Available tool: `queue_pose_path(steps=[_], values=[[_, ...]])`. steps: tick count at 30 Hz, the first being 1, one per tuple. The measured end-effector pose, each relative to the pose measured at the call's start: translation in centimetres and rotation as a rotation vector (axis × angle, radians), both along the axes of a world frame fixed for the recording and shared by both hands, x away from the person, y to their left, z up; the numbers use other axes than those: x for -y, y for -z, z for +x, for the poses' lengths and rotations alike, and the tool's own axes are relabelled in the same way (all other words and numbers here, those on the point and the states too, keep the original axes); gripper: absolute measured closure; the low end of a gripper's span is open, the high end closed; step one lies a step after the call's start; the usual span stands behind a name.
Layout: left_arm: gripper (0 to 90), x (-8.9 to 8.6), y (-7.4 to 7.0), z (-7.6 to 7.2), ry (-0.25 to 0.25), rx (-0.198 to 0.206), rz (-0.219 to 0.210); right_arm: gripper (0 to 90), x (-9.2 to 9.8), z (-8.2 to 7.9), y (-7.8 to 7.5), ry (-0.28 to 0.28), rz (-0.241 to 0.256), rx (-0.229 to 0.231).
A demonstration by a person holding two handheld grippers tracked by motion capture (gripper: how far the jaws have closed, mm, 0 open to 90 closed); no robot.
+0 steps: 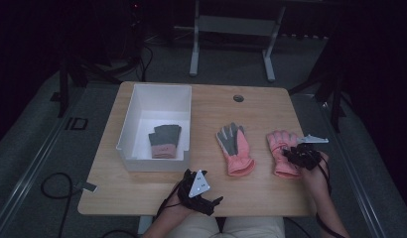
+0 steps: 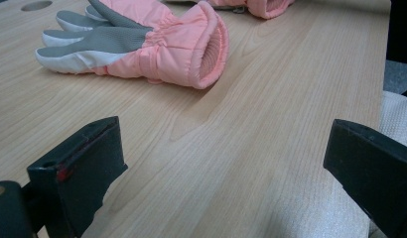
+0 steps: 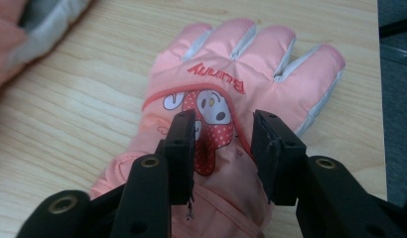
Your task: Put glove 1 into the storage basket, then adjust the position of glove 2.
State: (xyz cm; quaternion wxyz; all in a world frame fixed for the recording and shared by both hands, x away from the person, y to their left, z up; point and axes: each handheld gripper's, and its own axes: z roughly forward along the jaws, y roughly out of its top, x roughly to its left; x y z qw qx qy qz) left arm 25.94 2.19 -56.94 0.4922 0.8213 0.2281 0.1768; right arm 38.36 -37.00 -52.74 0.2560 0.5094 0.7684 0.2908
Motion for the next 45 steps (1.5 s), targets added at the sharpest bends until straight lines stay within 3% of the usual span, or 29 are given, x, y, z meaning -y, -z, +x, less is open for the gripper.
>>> queue_pose_path(steps=[4, 7, 12, 16, 20, 23, 24, 30, 34, 39, 45], values=[[2.0, 0.1, 0.0, -0.1, 0.006, 0.000, 0.003, 74.0, -0.3, 0.1, 0.9, 0.011, -0.016, -0.004], [2.0, 0.1, 0.0, -0.1, 0.008, 0.002, 0.002, 83.6, -0.5, 0.2, 1.0, 0.035, 0.024, -0.018], [2.0, 0.1, 0.0, -0.1, 0.010, 0.003, 0.001, 86.6, -0.4, 0.2, 0.1, 0.053, 0.057, -0.024], [2.0, 0.2, 0.0, 0.0, 0.010, -0.001, 0.003, 87.2, -0.4, 0.0, -1.4, 0.048, 0.084, -0.002], [2.0, 0.2, 0.1, 0.1, 0.010, -0.004, 0.009, 87.2, -1.1, -0.4, -4.3, 0.010, 0.122, 0.050], [2.1, 0.2, 0.0, 0.1, 0.008, 0.006, 0.005, 87.2, -2.1, -0.7, -6.4, -0.023, 0.122, 0.082], [2.0, 0.2, 0.0, 0.1, 0.008, 0.006, 0.005, 87.2, -2.1, -0.7, -6.4, -0.023, 0.122, 0.082], [2.1, 0.2, 0.0, 0.0, 0.013, 0.004, 0.005, 87.2, -4.9, -1.3, -10.3, -0.082, 0.144, 0.143], [2.1, 0.2, -0.2, 0.0, 0.013, 0.009, 0.000, 87.2, -6.9, -1.6, -11.6, -0.121, 0.160, 0.158], [2.1, 0.2, -0.1, 0.0, 0.014, 0.007, 0.006, 87.1, -9.4, -1.7, -12.0, -0.164, 0.159, 0.167], [2.1, 0.2, -0.2, 0.0, 0.011, 0.007, -0.002, 87.1, -12.5, -1.8, -11.4, -0.220, 0.144, 0.145]])
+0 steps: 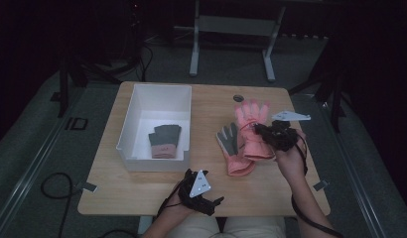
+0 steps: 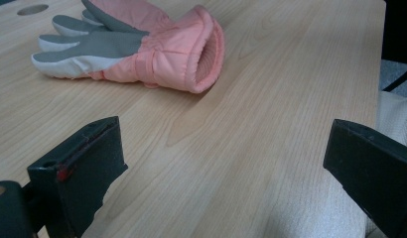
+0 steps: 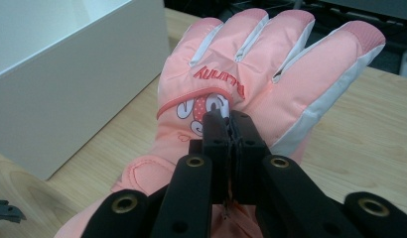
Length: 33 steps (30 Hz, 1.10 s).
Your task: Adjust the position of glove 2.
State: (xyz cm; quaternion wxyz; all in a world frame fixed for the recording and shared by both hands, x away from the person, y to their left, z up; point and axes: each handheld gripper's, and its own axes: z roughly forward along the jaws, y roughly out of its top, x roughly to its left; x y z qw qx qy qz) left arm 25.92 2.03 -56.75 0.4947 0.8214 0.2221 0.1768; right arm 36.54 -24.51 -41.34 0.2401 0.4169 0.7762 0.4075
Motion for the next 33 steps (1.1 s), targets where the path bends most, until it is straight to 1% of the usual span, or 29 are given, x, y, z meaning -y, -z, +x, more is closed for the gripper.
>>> queue_pose_path(steps=[2, 3, 4, 5, 8, 9, 11, 14, 15, 16, 17, 19, 21, 24, 27, 31, 33], values=[[2.1, 0.0, 0.0, 0.0, -0.006, 0.006, 0.001, 87.0, -0.9, 0.2, 0.5, -0.009, -0.008, -0.013], [2.1, 0.0, 0.0, 0.0, -0.006, 0.006, 0.001, 87.0, -0.9, 0.2, 0.5, -0.009, -0.008, -0.013], [2.1, -0.1, 0.0, 0.0, -0.007, 0.001, 0.001, 87.0, -1.3, 0.2, 0.9, -0.015, -0.011, -0.019], [2.1, -0.1, 0.0, 0.0, -0.009, 0.001, -0.003, 86.9, -1.9, 0.4, 1.6, -0.029, -0.014, -0.035], [2.1, -0.2, 0.0, 0.0, -0.015, 0.001, -0.004, 86.9, -2.5, 0.8, 2.9, -0.067, -0.012, -0.057], [2.1, -0.2, 0.0, 0.0, -0.016, 0.002, 0.004, 86.8, -2.7, 1.0, 3.4, -0.068, -0.025, -0.063], [2.1, -0.2, 0.0, 0.0, -0.021, 0.004, -0.002, 86.8, -3.0, 1.3, 4.3, -0.069, -0.048, -0.077], [2.1, -0.2, 0.1, 0.1, -0.028, -0.001, -0.005, 86.8, -3.3, 1.9, 5.6, -0.063, -0.056, -0.101], [2.1, -0.2, 0.1, 0.1, -0.028, -0.001, -0.005, 86.8, -3.3, 1.9, 5.6, -0.063, -0.056, -0.101], [2.1, -0.2, 0.1, 0.1, -0.030, -0.001, 0.001, 86.7, -3.4, 2.0, 5.9, -0.056, -0.058, -0.113], [2.0, -0.2, 0.1, 0.1, -0.029, 0.001, -0.003, 86.4, -3.5, 2.4, 6.8, -0.048, -0.070, -0.129], [2.0, -0.2, 0.1, 0.1, -0.029, -0.001, -0.002, 86.1, -3.5, 2.7, 7.7, -0.036, -0.083, -0.143], [2.0, -0.2, 0.1, 0.1, -0.027, -0.009, -0.001, 85.6, -3.2, 3.0, 8.5, -0.033, -0.066, -0.162], [2.0, -0.1, 0.1, 0.1, -0.025, -0.008, -0.002, 84.8, -3.0, 3.1, 9.0, -0.030, -0.056, -0.166], [2.1, 0.0, 0.0, 0.1, -0.022, -0.015, 0.001, 83.5, -3.3, 3.2, 9.3, -0.033, -0.069, -0.167], [2.1, -0.1, -0.1, 0.3, -0.016, -0.035, -0.019, 81.0, -3.5, 3.2, 9.5, -0.033, -0.071, -0.161], [2.1, -0.1, -0.1, 0.4, -0.014, -0.039, -0.017, 79.8, -3.5, 3.2, 9.4, -0.033, -0.067, -0.162]])
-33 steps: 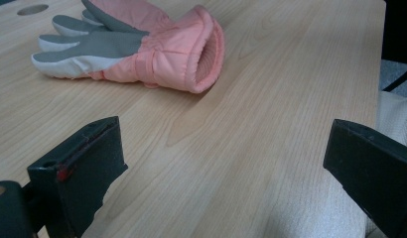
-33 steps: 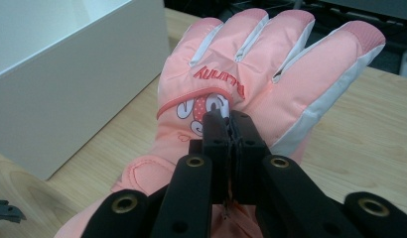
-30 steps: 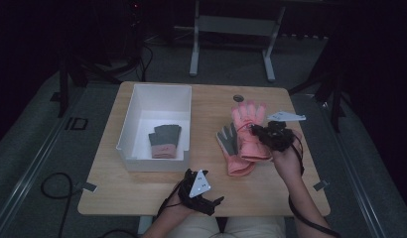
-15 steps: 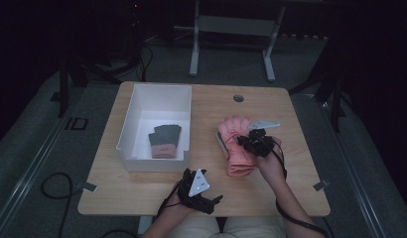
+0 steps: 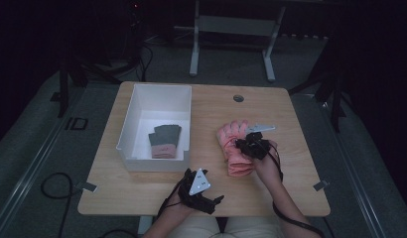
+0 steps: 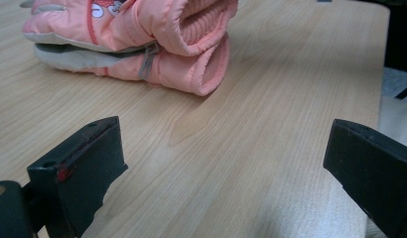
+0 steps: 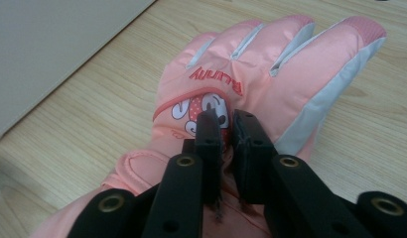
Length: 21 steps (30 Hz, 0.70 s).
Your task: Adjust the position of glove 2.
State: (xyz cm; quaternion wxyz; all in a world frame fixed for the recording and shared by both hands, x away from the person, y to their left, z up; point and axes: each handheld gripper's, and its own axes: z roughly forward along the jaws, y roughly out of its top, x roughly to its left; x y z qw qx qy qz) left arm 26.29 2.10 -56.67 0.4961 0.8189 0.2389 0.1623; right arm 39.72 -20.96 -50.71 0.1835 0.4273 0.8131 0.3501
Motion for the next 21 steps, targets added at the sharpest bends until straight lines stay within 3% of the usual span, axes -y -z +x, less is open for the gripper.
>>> queue_pose_path(steps=[4, 8, 10, 13, 17, 19, 21], values=[[2.1, 0.0, -0.2, 0.3, 0.023, -0.002, -0.032, 70.8, 0.2, -0.2, -1.0, -0.013, 0.024, 0.008], [4.2, 0.1, -0.7, 0.4, 0.032, -0.035, -0.044, 66.8, 0.6, -0.7, -2.3, -0.028, 0.030, 0.048], [4.2, 0.1, -1.0, 0.4, 0.055, -0.064, -0.078, 65.1, 1.0, -1.0, -3.1, -0.028, 0.036, 0.073], [4.1, 0.4, -1.9, 0.4, 0.057, -0.082, -0.067, 64.5, 2.1, -1.4, -4.1, -0.021, 0.037, 0.108], [4.2, 0.7, -3.2, 0.9, 0.063, -0.142, -0.102, 64.5, 3.5, -1.5, -4.8, -0.002, 0.043, 0.122], [4.2, 0.9, -3.6, 1.0, 0.066, -0.143, -0.108, 64.5, 3.8, -1.4, -4.9, 0.004, 0.043, 0.124], [4.7, 1.7, -5.1, 1.3, 0.064, -0.115, -0.099, 65.6, 4.8, -1.3, -5.1, 0.020, 0.046, 0.126]])
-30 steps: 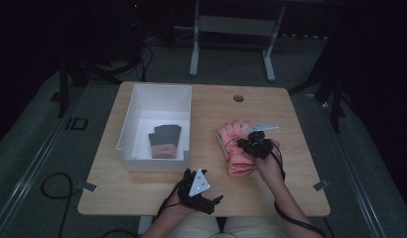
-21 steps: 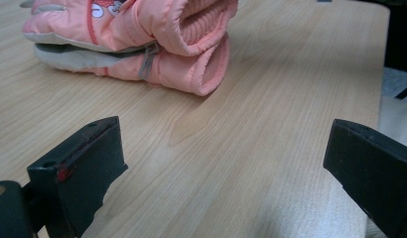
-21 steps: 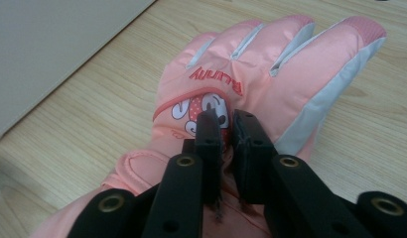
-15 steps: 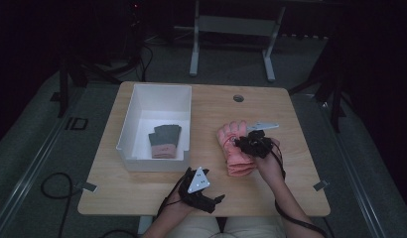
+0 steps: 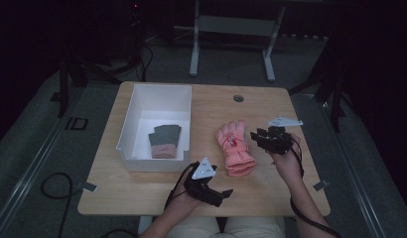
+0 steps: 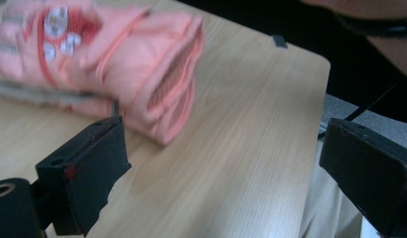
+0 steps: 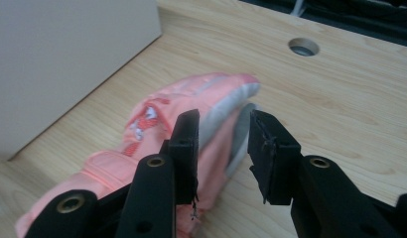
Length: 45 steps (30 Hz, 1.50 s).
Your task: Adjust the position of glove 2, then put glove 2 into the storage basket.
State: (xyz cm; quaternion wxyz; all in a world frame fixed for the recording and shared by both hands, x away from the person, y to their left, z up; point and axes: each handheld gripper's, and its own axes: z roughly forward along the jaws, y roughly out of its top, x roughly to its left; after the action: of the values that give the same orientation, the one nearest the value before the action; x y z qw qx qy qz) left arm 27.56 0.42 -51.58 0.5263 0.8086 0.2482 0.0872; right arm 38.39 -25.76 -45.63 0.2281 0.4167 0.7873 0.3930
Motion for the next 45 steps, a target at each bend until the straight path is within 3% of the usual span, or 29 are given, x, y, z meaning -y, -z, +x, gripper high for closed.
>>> queue_pose_path(steps=[4, 9, 11, 15, 17, 19, 22, 24, 28, 32, 35, 37, 40, 43, 44, 45], values=[[8.1, 1.4, -2.2, 0.5, -0.016, 0.060, 0.028, 67.2, 0.4, 0.1, 0.1, 0.000, -0.001, -0.002], [14.2, 2.8, -4.8, 2.3, -0.101, 0.106, 0.072, 68.0, 0.0, 0.5, 0.2, -0.006, 0.001, -0.001], [16.1, 3.3, -5.5, 3.7, -0.160, 0.098, 0.081, 68.0, -0.3, 0.8, 0.3, -0.012, 0.001, -0.001], [28.8, 4.0, -5.6, 6.1, -0.278, 0.053, 0.123, 67.9, -1.0, 1.4, 0.5, -0.018, 0.000, -0.011], [33.9, 4.1, -5.3, 7.2, -0.327, 0.006, 0.122, 66.5, -1.5, 1.7, 0.6, -0.028, 0.005, -0.012], [34.4, 4.3, -4.8, 7.9, -0.374, 0.019, 0.155, 64.7, -2.0, 2.1, 0.8, -0.027, -0.007, -0.017], [34.4, 4.1, -3.9, 9.3, -0.409, -0.050, 0.134, 60.6, -2.5, 2.9, 1.5, -0.019, -0.003, -0.049], [34.3, 4.1, -3.4, 9.9, -0.410, -0.068, 0.132, 57.4, -2.8, 3.4, 2.3, -0.019, -0.008, -0.084], [33.6, 4.1, -2.3, 11.0, -0.420, -0.112, 0.175, 55.3, -2.8, 3.8, 4.3, -0.016, -0.038, -0.154], [28.2, 4.3, -0.7, 12.1, -0.425, -0.205, 0.208, 53.5, -1.8, 3.7, 5.2, 0.002, -0.026, -0.182], [28.0, 4.1, 0.7, 12.7, -0.462, -0.284, 0.194, 53.0, -1.7, 3.5, 5.2, -0.001, -0.045, -0.200], [28.3, 3.9, 1.8, 13.4, -0.446, -0.360, 0.174, 53.0, -1.8, 3.4, 5.3, -0.006, -0.064, -0.202], [32.3, 3.7, 3.1, 14.2, -0.415, -0.435, 0.135, 53.2, -2.1, 3.6, 5.9, -0.014, -0.063, -0.238], [46.4, 3.6, 3.8, 14.8, -0.341, -0.490, 0.078, 61.0, -2.1, 3.7, 6.5, -0.017, -0.024, -0.264], [55.2, 3.7, 3.7, 14.9, -0.330, -0.491, 0.079, 63.8, -2.1, 3.6, 6.6, -0.022, -0.026, -0.259], [57.8, 4.0, 3.6, 14.9, -0.322, -0.483, 0.082, 66.0, -2.2, 3.5, 6.5, -0.024, -0.037, -0.250]])
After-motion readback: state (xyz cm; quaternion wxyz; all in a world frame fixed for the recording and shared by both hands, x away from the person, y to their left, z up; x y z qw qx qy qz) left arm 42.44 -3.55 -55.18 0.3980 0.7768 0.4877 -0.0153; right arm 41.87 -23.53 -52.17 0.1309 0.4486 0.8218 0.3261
